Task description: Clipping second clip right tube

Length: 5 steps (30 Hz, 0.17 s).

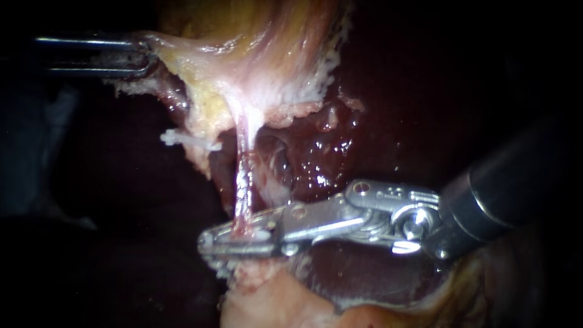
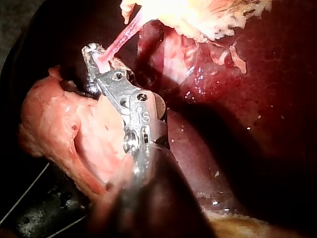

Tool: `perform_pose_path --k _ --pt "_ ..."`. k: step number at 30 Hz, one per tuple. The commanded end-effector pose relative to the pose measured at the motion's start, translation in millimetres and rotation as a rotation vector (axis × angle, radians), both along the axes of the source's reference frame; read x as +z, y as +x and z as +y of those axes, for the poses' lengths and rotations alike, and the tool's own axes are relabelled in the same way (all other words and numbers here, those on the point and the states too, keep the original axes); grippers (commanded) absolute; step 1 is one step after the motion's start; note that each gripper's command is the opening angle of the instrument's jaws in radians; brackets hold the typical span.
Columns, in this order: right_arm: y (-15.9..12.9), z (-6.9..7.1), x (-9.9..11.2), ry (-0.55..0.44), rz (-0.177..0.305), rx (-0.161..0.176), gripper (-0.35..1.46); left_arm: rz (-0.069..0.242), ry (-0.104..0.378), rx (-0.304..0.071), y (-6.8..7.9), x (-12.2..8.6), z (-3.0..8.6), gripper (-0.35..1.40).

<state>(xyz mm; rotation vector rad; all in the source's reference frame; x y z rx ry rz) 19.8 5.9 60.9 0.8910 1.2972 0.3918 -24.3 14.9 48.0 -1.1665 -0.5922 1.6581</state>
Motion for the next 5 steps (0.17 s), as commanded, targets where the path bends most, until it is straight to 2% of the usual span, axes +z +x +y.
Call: perform_pose_path --k 1,5 --pt "0.0 0.0 0.1 0.0 0.0 0.0 -0.35 0.0 0.0 0.0 0.0 0.0 0.0 -0.35" --pt "0.0 0.0 0.1 0.005 -0.002 0.0 -0.35 0.0 0.0 0.0 0.0 0.0 0.0 -0.35"
